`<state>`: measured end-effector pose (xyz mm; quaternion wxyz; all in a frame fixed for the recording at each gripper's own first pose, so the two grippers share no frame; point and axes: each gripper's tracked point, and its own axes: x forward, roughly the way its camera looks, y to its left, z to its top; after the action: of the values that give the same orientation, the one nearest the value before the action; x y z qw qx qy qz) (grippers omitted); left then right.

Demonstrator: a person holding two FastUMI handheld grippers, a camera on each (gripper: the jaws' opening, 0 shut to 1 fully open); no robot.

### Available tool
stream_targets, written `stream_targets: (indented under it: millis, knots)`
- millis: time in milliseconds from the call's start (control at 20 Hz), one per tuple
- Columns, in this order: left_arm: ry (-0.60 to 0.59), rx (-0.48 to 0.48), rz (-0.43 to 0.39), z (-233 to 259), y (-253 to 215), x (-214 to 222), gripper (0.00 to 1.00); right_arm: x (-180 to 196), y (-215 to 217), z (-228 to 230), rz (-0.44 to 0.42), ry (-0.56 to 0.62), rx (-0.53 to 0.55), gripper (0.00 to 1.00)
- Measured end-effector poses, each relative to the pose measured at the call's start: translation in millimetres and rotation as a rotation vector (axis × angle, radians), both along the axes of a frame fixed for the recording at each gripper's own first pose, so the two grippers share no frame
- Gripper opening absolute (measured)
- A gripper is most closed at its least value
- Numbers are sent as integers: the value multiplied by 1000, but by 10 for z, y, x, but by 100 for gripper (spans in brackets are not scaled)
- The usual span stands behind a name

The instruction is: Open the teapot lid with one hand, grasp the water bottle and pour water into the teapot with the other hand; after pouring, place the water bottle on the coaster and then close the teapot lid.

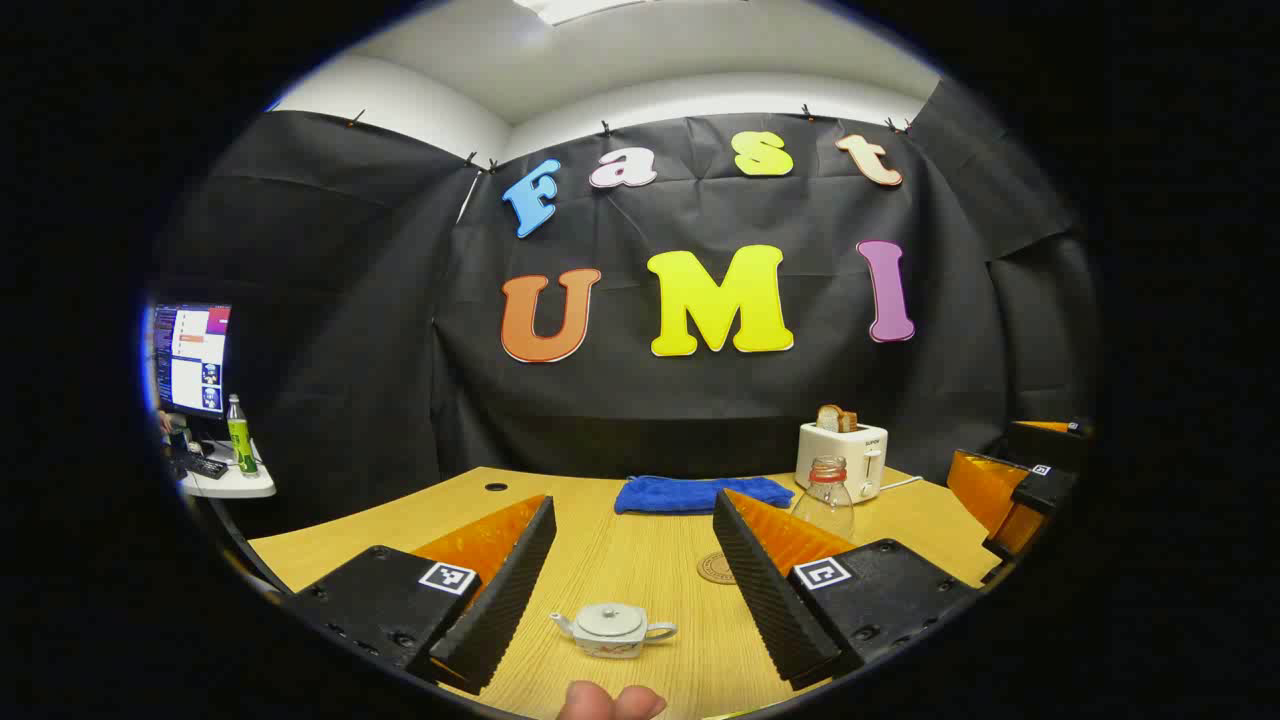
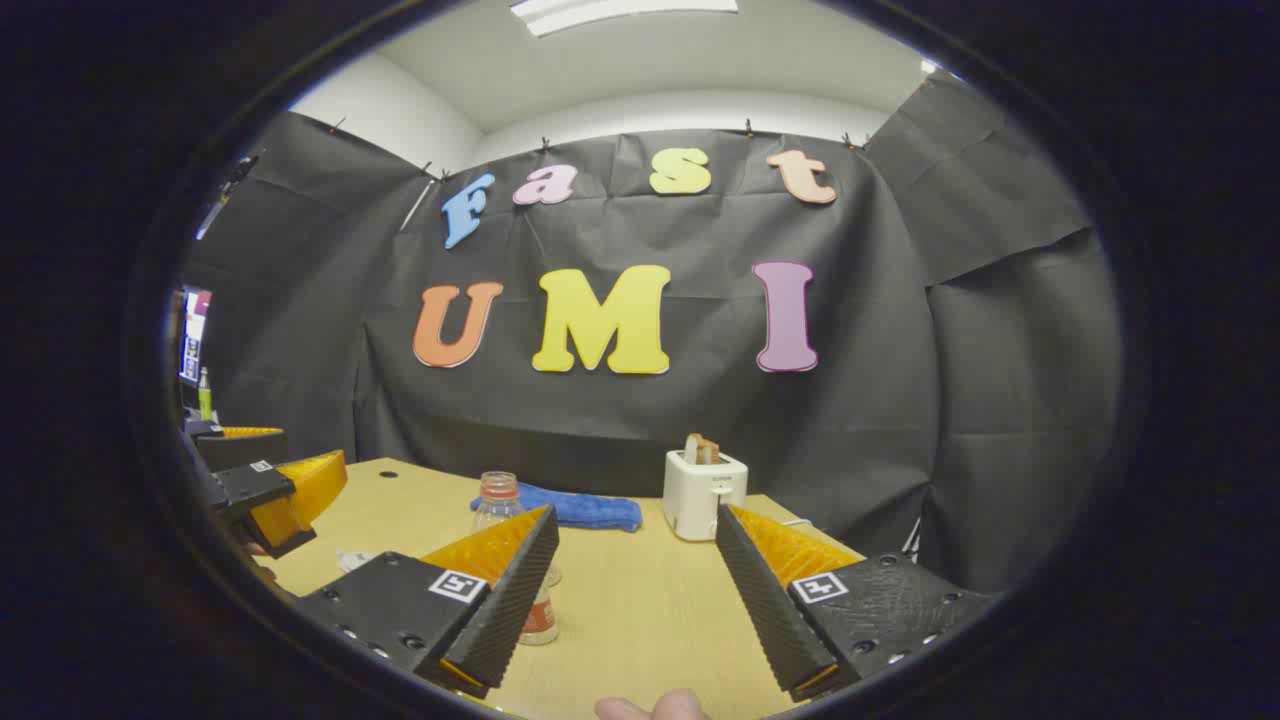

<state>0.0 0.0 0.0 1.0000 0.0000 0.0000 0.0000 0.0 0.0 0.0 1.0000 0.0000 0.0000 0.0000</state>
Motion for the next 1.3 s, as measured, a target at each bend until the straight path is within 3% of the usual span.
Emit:
stream_targets:
  millis: [1300]
  knots:
    - [12,10,-2,11,10,-40,99,42,67,-70,30,4,30,96]
